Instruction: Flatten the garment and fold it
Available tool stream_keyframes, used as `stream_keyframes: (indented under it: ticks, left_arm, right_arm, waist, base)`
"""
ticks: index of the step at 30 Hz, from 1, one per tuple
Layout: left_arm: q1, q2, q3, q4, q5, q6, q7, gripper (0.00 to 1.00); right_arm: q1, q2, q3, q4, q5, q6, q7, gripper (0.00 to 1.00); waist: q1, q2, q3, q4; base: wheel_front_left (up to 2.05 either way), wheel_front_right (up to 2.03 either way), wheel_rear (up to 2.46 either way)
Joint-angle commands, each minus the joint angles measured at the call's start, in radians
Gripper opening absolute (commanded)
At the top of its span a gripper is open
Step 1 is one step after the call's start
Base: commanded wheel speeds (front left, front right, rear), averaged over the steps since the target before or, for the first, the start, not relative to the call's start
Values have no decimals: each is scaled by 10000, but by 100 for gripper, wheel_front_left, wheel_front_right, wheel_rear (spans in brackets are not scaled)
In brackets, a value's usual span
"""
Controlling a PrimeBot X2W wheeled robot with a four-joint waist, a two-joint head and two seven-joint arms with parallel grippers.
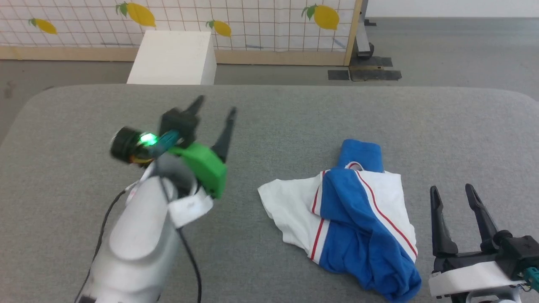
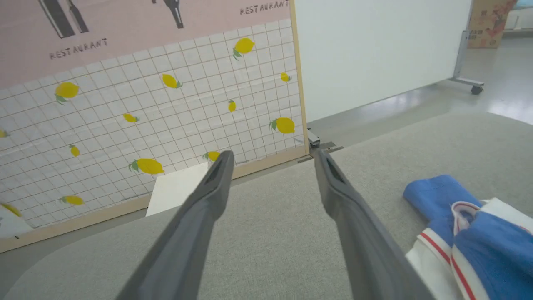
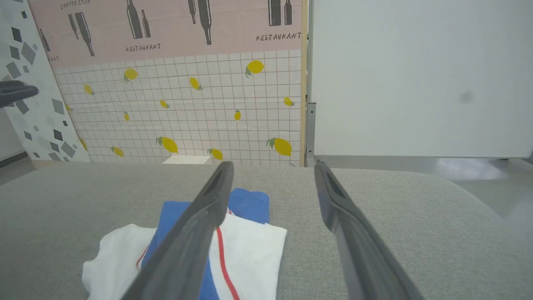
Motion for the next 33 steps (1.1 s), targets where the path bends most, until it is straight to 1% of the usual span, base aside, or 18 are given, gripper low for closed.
stream_keyframes:
  ticks: [1,5,8,11,15,19,23,27,31,32,33]
  left_arm:
    - [-398,127,-486,259,-424,-56,412,100]
    - [-1627,634,-2626,929,-2040,-58,2290,100]
    - [-2445,988,-4160,1219,-3478,-59,3829,100]
    - [-3201,1378,-5515,1345,-4612,-60,5147,100]
    - [-3893,1799,-6994,1496,-5807,-60,6704,100]
    - [-4375,1998,-7853,1586,-6635,-60,7303,100]
    - [-4690,2107,-8825,1668,-7014,-60,7528,100]
    - [-4752,2136,-9363,1839,-7339,-61,7802,100]
    - [-4570,2177,-9578,1888,-7388,-61,8107,100]
    - [-4495,2194,-9597,1835,-7434,-61,8215,62]
    - [-4394,2232,-9613,1695,-7509,-61,8399,0]
  right_arm:
    - [-180,-1,31,2,-27,-17,-49,100]
    - [-337,-1,37,-16,-20,-17,-49,100]
    - [-526,-1,53,-30,-30,-17,-49,100]
    - [-709,-1,67,-63,-19,-17,-49,100]
    - [-883,-1,138,-97,-11,-17,-49,100]
    - [-1096,-1,178,-115,59,-17,-49,100]
    - [-1313,-1,268,-118,102,-17,-49,100]
    - [-1519,-1,317,-123,133,-17,-49,100]
    - [-1619,-1,306,-121,130,-17,-49,100]
    - [-1621,-1,299,-120,127,-17,-49,100]
    - [-1601,-1,279,-107,118,-17,-49,100]
  waist:
    - [0,0,125,-128]
    - [0,0,392,-306]
    - [0,0,653,-453]
    - [0,0,948,-619]
    - [0,0,1317,-839]
    - [0,0,1704,-1064]
    - [0,0,2029,-1301]
    - [0,0,2292,-1529]
    - [0,0,2430,-1655]
    - [0,0,2427,-1664]
    - [0,0,2382,-1655]
  base:
    - [0,0,0]
    - [0,0,0]
    - [0,0,0]
    - [0,0,0]
    - [0,0,0]
    - [0,0,0]
    - [0,0,0]
    - [0,0,0]
    - [0,0,0]
    - [0,0,0]
    - [0,0,0]
